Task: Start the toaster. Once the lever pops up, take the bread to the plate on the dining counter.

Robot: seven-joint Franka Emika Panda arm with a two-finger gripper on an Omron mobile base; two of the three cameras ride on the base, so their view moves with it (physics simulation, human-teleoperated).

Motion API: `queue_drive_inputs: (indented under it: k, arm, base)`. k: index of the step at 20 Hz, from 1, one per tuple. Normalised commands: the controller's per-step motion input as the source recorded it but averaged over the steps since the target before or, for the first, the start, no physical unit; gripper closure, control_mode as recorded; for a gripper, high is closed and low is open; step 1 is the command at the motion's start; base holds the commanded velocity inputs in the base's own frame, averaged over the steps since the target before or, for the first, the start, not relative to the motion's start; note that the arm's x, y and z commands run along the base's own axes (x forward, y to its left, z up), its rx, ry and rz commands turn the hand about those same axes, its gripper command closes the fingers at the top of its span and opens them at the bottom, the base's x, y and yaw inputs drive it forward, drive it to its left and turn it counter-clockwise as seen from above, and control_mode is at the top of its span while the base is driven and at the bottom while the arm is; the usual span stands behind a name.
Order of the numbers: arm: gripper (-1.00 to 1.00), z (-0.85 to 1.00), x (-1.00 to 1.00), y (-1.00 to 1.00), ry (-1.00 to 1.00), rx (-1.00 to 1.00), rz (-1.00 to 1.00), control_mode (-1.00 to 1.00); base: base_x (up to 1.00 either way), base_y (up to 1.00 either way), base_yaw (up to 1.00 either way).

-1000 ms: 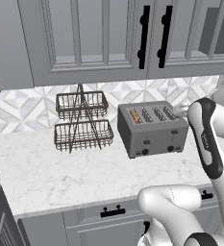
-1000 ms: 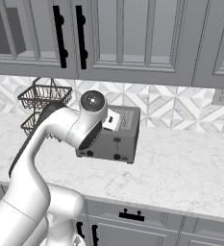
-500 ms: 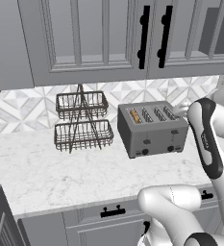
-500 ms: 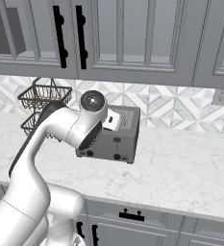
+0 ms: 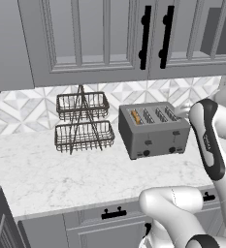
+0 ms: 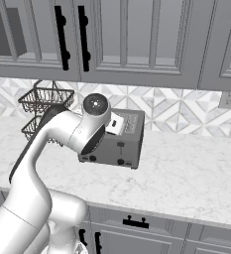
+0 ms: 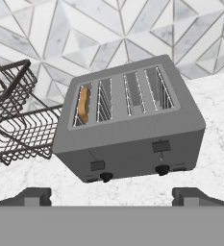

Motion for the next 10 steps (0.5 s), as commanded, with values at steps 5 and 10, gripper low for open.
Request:
queue_drive_inputs:
  k: [5, 10]
  arm:
    - [-1.0, 0.0, 0.0, 0.0, 0.0, 0.0, 0.0, -1.0]
    - [-1.0, 0.0, 0.0, 0.0, 0.0, 0.0, 0.0, -1.0]
  base:
    - [0.0, 0.0, 0.0]
    - [0.0, 0.0, 0.0]
